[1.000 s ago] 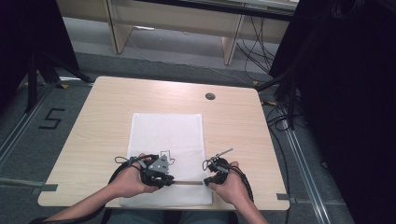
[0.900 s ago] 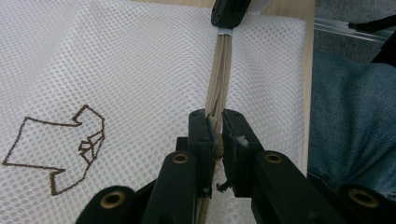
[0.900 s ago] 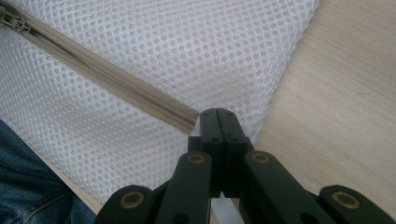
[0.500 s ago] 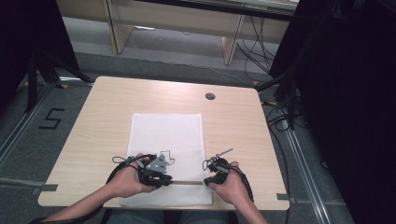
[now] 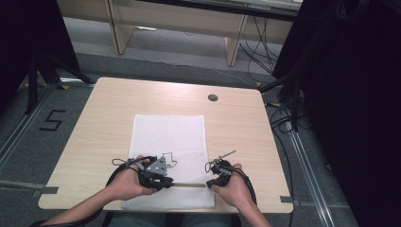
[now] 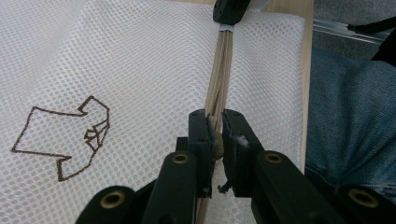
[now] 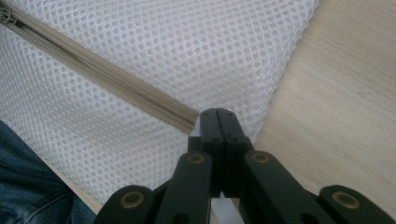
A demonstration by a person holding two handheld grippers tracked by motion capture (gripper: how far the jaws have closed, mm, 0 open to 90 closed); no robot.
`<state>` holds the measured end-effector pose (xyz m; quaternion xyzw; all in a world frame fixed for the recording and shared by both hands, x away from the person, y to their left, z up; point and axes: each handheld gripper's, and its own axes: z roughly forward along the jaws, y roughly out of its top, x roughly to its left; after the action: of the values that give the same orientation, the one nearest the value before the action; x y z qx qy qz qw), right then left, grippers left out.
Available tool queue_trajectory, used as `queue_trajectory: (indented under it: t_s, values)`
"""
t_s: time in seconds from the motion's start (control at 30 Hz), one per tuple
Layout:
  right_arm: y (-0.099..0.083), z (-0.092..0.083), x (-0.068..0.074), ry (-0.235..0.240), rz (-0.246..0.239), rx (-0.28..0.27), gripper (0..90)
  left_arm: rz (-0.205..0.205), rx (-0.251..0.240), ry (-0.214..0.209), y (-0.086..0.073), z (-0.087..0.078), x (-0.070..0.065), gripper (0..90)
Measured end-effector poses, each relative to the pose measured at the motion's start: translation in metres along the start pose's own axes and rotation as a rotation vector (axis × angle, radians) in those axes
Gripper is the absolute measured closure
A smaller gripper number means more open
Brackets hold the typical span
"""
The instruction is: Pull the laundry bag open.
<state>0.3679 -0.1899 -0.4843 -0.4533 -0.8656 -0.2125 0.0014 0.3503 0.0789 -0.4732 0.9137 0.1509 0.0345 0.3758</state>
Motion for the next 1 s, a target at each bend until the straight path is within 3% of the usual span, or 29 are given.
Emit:
queue_trajectory:
  t_s: [0.37,0.43,0.5,0.53,0.57,0.8,1.0]
  values:
    - [0.0003,-0.0008,-0.0003,0.000,0.000,0.009,90.0,-0.001,0.007,0.005,-0.0029,-0.0041,0.0016,81.8]
    - [0.0004,-0.0008,-0.0004,0.000,0.000,0.009,90.0,-0.018,-0.005,-0.001,-0.0039,-0.0038,0.0011,81.9]
    - [0.0003,-0.0007,-0.0004,0.001,0.002,0.009,90.0,-0.006,0.001,-0.001,-0.0045,-0.0055,0.0022,81.9]
    - [0.0003,-0.0008,-0.0004,0.001,0.001,0.009,90.0,0.020,0.008,0.006,-0.0045,-0.0059,0.0029,81.8]
    - [0.0004,-0.0008,-0.0005,0.001,0.002,0.009,90.0,-0.005,0.006,0.002,-0.0049,-0.0060,0.0021,81.8]
    - [0.0003,-0.0008,0.0004,0.004,0.018,0.014,90.0,-0.005,-0.001,0.000,-0.0058,-0.0067,0.0026,81.9]
    - [0.0005,-0.0008,-0.0006,0.001,0.002,0.011,90.0,-0.012,-0.001,-0.002,-0.0065,-0.0081,0.0030,81.8]
